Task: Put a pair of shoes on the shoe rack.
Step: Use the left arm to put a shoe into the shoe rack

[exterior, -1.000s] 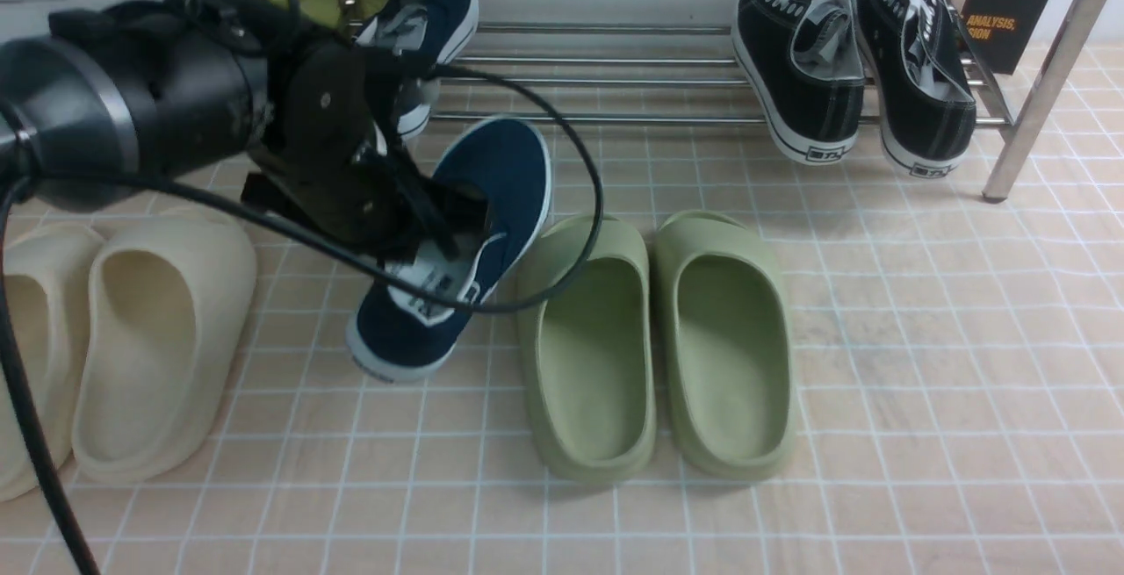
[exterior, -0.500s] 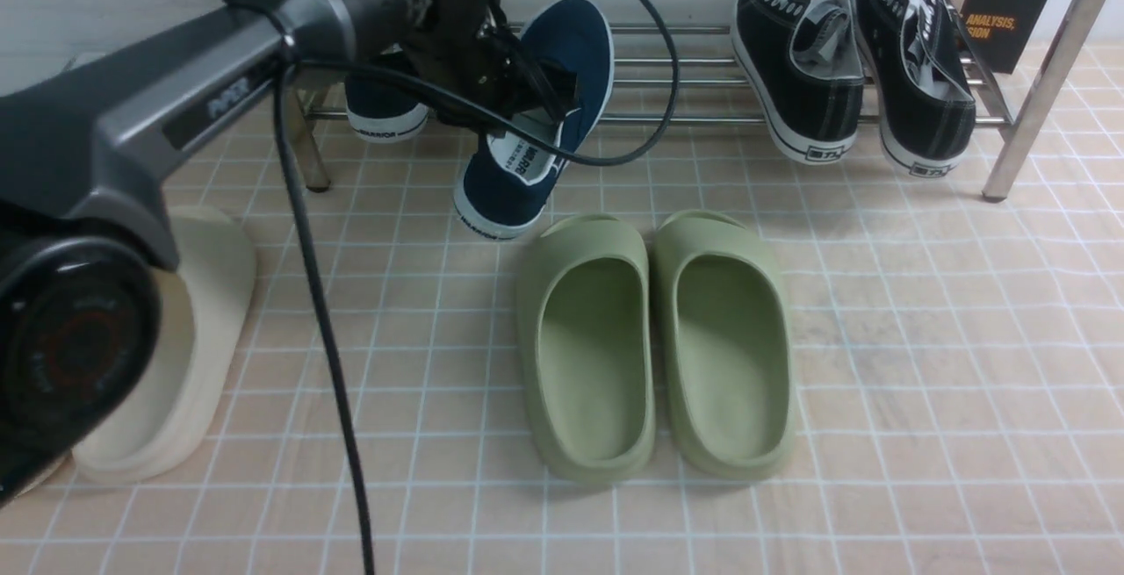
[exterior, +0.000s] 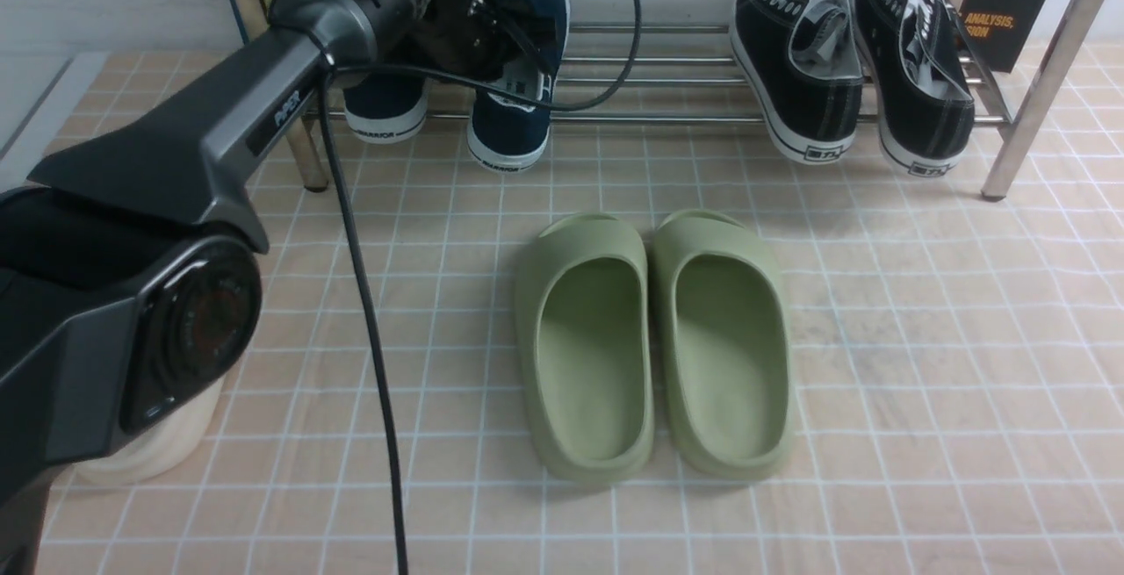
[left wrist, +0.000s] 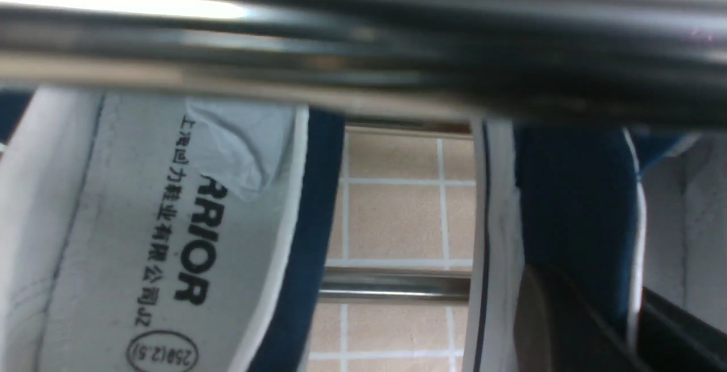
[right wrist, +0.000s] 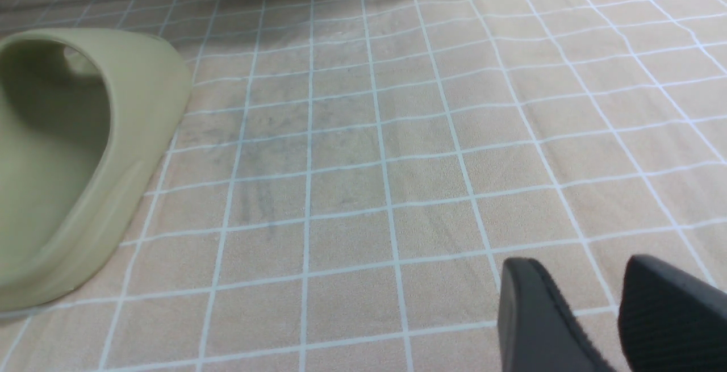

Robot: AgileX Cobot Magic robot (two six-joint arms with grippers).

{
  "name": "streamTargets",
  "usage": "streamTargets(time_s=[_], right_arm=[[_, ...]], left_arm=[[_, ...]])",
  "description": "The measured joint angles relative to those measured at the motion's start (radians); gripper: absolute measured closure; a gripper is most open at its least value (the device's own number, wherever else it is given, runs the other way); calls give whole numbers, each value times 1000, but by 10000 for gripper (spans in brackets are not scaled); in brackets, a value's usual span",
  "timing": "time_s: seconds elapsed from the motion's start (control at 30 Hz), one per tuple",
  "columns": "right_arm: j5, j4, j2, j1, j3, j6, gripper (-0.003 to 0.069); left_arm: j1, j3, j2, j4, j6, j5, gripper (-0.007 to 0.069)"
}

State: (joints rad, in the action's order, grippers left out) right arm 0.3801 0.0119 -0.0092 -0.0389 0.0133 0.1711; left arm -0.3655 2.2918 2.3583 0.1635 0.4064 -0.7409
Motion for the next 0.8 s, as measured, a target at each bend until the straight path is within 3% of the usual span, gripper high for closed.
streamTargets(time_s=[0.13, 0.3, 0.4, 0.6, 0.8], right_arm=[[0, 0, 0, 0, 0, 0, 420], [0, 0, 0, 0, 0, 0, 420], [0, 0, 0, 0, 0, 0, 420], [0, 0, 0, 0, 0, 0, 420], [0, 0, 0, 0, 0, 0, 420]], left_arm=[[0, 5, 0, -6, -2, 20, 501], [0, 5, 0, -3, -2, 15, 356], [-1, 5, -1, 21, -2, -3, 305], [-2, 5, -45, 73, -12, -68, 303], [-2, 5, -126, 87, -77, -145, 377]])
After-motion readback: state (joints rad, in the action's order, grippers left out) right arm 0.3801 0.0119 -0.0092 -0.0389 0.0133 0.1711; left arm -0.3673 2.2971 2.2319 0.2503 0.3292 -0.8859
